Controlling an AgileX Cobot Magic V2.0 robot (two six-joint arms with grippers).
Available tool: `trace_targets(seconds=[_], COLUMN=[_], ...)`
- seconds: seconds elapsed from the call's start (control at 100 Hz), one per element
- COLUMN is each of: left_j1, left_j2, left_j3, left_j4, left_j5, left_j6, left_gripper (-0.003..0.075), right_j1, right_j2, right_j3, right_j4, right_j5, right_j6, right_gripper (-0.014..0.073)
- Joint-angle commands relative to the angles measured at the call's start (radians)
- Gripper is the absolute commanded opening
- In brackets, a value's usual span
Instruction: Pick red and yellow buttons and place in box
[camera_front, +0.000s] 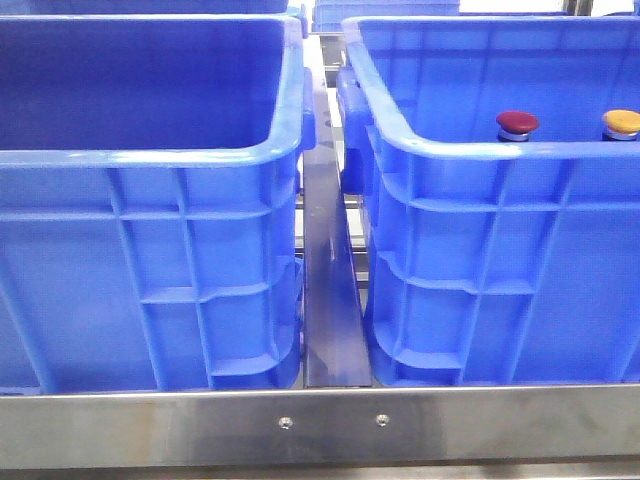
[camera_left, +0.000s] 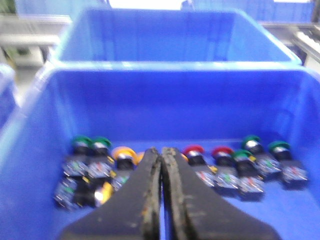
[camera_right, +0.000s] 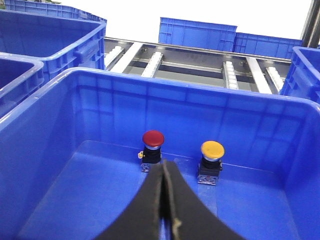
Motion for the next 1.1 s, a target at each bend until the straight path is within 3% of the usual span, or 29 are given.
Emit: trace_targets(seconds=[0.0,0.15,0.49,0.54,1.09], left_j1=[0.009,0.039,0.05,0.05,0.05], left_j2=[-0.044,-0.152,-0.462,-0.462,-0.462], left_j3=[0.021,0.136,0.455,0.445,0.45], left_j4=[0.044,0.208,0.209,0.209,0.209], left_j5=[-0.101,-0.101,-0.138,-0.08,-0.118], left_j6=[-0.048,-0.142,-0.144,-0.144,-0.144], left_gripper=[-0.0019,-0.0019,-0.0019,-0.0019,-0.0019], right_j1=[-0.007,-0.007,-0.007,-0.007,-0.007], right_j2=[0.007,0.007,0.008,0.006,0.007], right_j3=[-0.028,-0.028,-0.028,-0.027,-0.025], right_j4=[0.029,0.029,0.029,0.029,0.029], right_j5=[-0.014,-0.014,-0.014,-0.014,-0.01], right_j6=[-0.005,-0.005,-0.005,-0.005,-0.005], right_gripper=[-0.0067,-0.0067,-0.0067,-0.0067,-0.0067])
